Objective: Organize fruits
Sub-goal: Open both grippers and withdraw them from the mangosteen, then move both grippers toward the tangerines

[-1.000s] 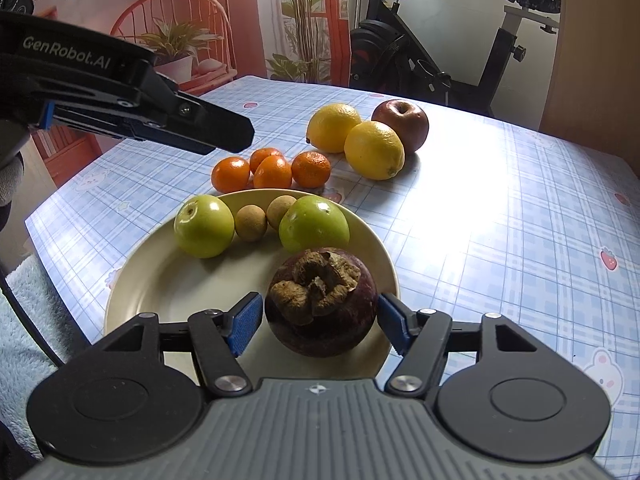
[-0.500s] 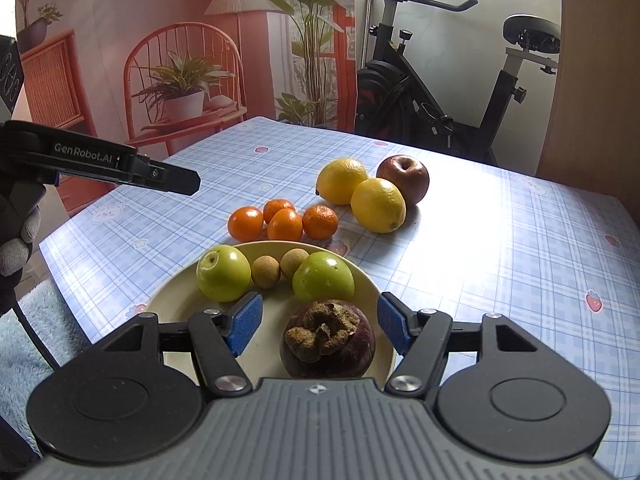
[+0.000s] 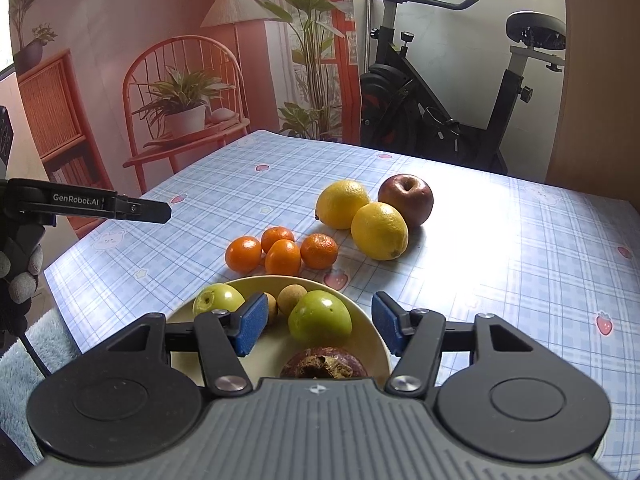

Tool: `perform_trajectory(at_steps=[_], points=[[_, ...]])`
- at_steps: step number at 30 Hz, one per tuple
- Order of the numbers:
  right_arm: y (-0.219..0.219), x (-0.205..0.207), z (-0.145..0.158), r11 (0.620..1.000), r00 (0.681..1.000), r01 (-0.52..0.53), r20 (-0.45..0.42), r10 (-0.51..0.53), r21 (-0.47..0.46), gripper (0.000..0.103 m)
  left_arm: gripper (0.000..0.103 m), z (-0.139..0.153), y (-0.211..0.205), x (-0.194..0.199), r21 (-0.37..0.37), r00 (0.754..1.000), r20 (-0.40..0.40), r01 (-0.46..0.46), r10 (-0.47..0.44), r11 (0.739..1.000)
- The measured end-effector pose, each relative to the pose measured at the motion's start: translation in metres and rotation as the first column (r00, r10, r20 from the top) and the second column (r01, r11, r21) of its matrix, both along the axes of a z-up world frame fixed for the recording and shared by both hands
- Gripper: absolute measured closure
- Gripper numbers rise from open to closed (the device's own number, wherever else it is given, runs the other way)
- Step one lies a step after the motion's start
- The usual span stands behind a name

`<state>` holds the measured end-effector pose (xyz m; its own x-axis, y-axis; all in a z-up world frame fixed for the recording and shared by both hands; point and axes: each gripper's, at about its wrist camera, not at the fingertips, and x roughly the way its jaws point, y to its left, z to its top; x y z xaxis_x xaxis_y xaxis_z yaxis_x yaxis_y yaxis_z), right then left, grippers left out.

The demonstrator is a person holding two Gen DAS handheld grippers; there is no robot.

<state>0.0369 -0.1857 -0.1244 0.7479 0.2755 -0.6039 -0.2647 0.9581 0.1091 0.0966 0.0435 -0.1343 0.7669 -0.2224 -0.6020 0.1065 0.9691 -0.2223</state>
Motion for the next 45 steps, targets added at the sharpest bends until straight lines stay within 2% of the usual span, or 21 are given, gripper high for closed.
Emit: perform_trajectory(at_steps=[5,7,10,12,14,16,26,30,35,38,41,45], points=[[0.010,0.020,0.001,0.999,0.999,-0.037,-0.012,0.037,-0.015,0.047,0.061,-0.002,0.003,0.006,-0.009,1.000,-0.007,0.006,-0.006,1.000],[0.014,0.031,-0.001,0.999,0.998,-0.052,-0.035,0.052,-0.011,0.049,0.062,0.000,0.002,0.013,0.009,1.000,-0.006,0.018,-0.018,1.000],[0.023,0.049,-0.005,0.998,0.996,-0.067,-0.067,0.067,-0.007,0.056,0.068,0.007,-0.001,0.025,0.034,0.999,0.009,0.044,-0.044,0.998],[0.030,0.062,-0.007,0.997,0.993,-0.080,-0.087,0.079,-0.002,0.056,0.076,0.012,-0.005,0.036,0.038,0.996,0.017,0.083,-0.084,0.996],[0.036,0.074,-0.009,0.997,0.991,-0.082,-0.105,0.082,0.004,0.060,0.078,0.013,-0.011,0.049,0.038,0.992,0.017,0.125,-0.126,0.991],[0.041,0.084,-0.011,0.997,0.989,-0.076,-0.125,0.077,0.010,0.063,0.078,0.010,-0.014,0.060,0.024,0.989,-0.005,0.147,-0.147,0.989],[0.052,0.109,-0.024,0.997,0.977,-0.078,-0.198,0.078,0.011,0.065,0.078,-0.020,-0.005,0.078,-0.052,0.982,-0.095,0.158,-0.163,0.986],[0.051,0.111,-0.023,0.997,0.979,-0.075,-0.191,0.071,-0.018,0.065,0.078,-0.023,0.000,0.084,-0.082,0.982,-0.108,0.147,-0.156,0.986],[0.043,0.115,-0.022,0.998,0.986,-0.017,-0.164,0.006,-0.068,0.066,0.078,-0.023,-0.004,0.090,-0.059,0.983,-0.097,0.153,-0.158,0.987],[0.040,0.119,-0.025,0.995,0.988,0.003,-0.151,-0.018,-0.099,0.068,0.078,-0.030,-0.005,0.095,-0.065,0.983,-0.117,0.135,-0.141,0.989],[0.038,0.124,-0.028,0.995,0.988,0.009,-0.153,-0.024,-0.100,0.068,0.078,-0.035,-0.004,0.098,-0.088,0.982,-0.130,0.124,-0.135,0.988],[0.043,0.129,-0.032,0.991,0.987,-0.022,-0.161,0.000,-0.134,0.068,0.078,-0.037,-0.004,0.098,-0.082,0.983,-0.129,0.123,-0.133,0.989]])
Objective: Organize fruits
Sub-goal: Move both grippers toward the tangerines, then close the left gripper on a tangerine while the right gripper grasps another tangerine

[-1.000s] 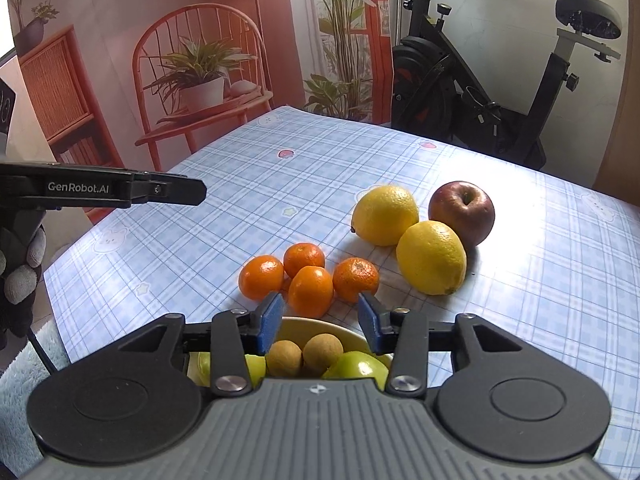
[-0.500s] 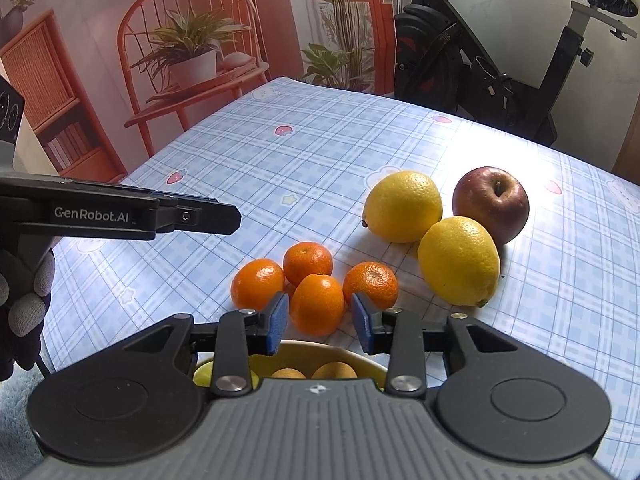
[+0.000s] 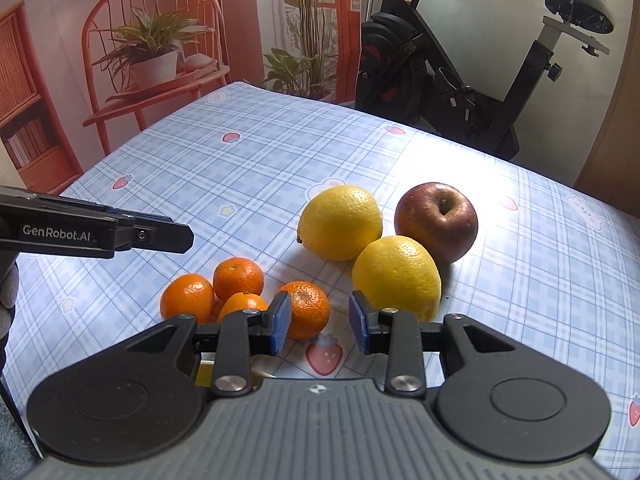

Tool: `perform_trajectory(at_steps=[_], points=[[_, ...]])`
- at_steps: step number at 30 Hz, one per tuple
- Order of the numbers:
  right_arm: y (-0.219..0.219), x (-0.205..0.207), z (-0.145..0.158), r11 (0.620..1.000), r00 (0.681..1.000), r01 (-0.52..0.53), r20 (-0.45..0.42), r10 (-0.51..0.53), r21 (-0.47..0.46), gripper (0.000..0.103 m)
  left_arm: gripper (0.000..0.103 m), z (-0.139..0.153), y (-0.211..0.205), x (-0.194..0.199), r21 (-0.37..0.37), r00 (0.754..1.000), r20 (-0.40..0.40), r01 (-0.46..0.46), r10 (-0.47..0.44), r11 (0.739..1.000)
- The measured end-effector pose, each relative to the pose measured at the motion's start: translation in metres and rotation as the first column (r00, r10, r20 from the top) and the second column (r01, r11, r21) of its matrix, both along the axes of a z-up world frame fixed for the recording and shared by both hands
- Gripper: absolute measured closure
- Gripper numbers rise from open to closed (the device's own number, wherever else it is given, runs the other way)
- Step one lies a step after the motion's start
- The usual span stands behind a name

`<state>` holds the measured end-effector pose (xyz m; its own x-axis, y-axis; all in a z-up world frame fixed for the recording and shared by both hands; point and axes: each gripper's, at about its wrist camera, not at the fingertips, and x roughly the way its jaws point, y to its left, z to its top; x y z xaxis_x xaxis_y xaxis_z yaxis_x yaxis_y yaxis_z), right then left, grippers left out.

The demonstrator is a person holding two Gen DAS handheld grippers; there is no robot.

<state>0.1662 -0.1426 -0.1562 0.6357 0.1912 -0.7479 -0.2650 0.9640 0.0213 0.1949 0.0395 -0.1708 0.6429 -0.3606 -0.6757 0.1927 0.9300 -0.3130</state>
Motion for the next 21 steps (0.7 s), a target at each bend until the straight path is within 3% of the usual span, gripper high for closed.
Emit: perform_trajectory(at_steps=[21], points=[[0.003,0.023,-0.007,0.996,0.994,-0.036,-0.098,0.044,0.085,0.066,0.078,-0.007,0.000,0.004,-0.023,1.000,-0.012,0.008,-0.009,1.000]])
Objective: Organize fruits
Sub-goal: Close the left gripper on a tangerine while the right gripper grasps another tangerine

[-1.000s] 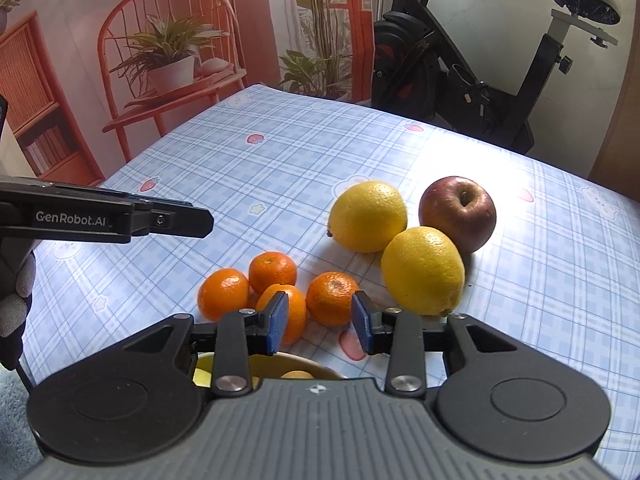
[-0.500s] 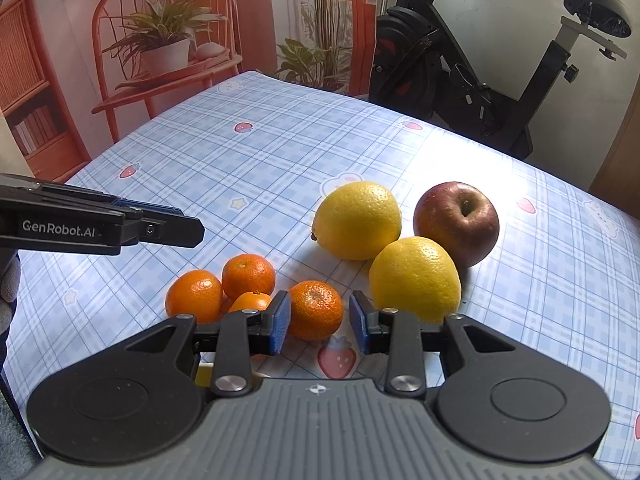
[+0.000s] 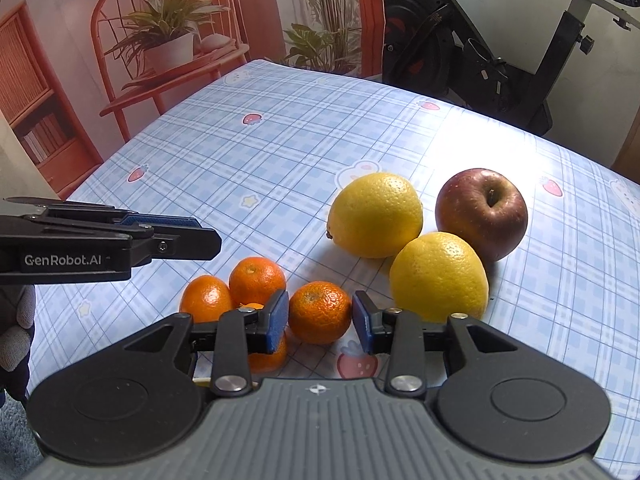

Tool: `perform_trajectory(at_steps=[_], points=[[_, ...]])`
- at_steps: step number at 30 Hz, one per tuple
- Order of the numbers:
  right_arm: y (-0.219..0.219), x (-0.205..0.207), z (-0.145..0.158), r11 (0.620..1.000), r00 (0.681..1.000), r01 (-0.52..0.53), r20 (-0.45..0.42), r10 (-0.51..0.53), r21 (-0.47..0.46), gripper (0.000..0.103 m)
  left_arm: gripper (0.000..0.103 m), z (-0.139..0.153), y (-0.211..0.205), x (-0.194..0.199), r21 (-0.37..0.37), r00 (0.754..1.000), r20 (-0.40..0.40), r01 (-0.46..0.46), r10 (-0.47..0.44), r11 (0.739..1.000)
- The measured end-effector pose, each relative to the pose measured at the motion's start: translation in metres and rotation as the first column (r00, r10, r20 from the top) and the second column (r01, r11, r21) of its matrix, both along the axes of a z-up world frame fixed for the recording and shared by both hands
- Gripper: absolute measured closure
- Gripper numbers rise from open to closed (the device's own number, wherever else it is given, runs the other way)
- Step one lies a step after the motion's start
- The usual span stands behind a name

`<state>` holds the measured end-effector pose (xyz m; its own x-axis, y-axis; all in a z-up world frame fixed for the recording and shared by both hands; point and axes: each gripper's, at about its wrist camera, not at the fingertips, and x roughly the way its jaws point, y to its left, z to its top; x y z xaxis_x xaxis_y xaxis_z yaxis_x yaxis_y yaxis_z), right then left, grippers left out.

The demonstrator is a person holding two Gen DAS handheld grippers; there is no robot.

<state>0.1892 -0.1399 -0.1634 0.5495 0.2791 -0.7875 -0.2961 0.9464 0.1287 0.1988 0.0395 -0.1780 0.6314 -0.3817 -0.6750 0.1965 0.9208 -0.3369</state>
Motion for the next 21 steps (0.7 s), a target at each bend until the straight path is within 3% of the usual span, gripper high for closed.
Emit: perform_trajectory(at_steps=[10,12,14,21], points=[[-0.016,-0.016,0.008,0.998,0.998,0.044,0.041,-0.045,0.034,0.067,0.077,-0.006,-0.015,0.007,0.011,0.998,-0.014,0.059,-0.059,0.998],[-0.018,-0.019,0.009,0.998,0.997,0.052,0.049,-0.054,0.034,0.067,0.074,-0.009,-0.019,0.010,0.019,0.997,-0.027,0.067,-0.067,0.998],[-0.020,-0.023,0.012,0.998,0.996,0.057,0.061,-0.060,0.037,0.067,0.064,-0.012,-0.022,0.011,0.015,0.997,-0.038,0.065,-0.064,0.998],[-0.027,-0.032,0.015,0.994,0.993,0.085,0.075,-0.090,0.062,0.067,0.064,-0.016,-0.033,0.012,0.043,0.995,-0.048,0.090,-0.088,0.995]])
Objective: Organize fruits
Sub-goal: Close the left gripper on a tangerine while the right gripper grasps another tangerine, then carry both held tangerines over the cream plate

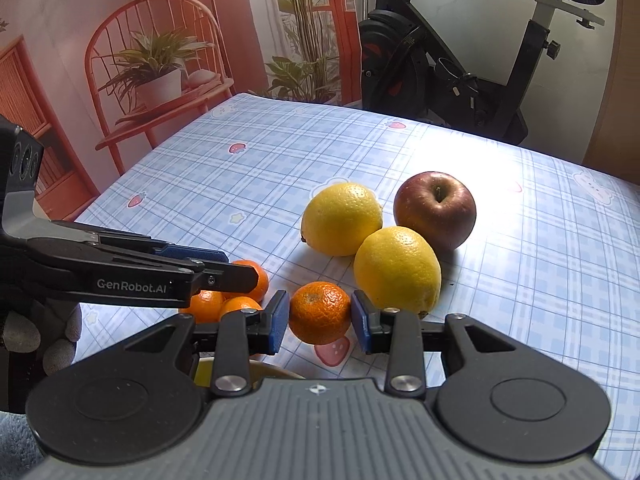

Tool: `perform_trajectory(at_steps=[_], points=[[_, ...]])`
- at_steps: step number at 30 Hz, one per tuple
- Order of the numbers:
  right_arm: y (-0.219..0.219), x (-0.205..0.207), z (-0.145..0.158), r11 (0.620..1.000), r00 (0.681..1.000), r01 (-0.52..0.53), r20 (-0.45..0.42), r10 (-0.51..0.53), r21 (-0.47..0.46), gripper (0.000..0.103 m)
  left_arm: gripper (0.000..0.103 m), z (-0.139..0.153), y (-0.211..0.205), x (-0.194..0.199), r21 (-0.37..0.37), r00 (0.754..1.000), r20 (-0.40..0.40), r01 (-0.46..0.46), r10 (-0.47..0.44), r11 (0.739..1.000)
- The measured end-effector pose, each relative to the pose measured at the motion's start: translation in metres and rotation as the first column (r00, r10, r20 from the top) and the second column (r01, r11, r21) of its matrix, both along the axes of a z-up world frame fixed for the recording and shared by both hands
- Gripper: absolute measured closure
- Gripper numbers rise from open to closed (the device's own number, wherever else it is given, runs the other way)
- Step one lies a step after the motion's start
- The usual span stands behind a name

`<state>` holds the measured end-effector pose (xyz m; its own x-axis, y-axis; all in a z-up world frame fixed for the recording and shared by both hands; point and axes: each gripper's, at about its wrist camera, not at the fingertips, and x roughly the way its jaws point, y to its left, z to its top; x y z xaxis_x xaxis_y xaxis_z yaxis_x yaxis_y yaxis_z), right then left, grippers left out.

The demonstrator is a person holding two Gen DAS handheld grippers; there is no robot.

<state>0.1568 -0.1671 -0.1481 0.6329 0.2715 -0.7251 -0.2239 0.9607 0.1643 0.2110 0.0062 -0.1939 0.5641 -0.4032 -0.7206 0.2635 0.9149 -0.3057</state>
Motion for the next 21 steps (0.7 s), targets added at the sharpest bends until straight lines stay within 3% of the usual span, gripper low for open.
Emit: perform_trajectory(at_steps=[9,21], points=[[-0.008,-0.019,0.008,0.999,0.999,0.030,0.019,-0.031,0.035,0.067,0.068,0.000,0.000,-0.001,0.013,0.999,0.024,-0.027,0.027,1.000],[-0.016,-0.048,0.024,0.994,0.996,0.058,0.065,-0.064,0.091,0.067,0.068,0.039,0.001,-0.033,-0.009,0.991,0.130,-0.027,0.028,1.000]])
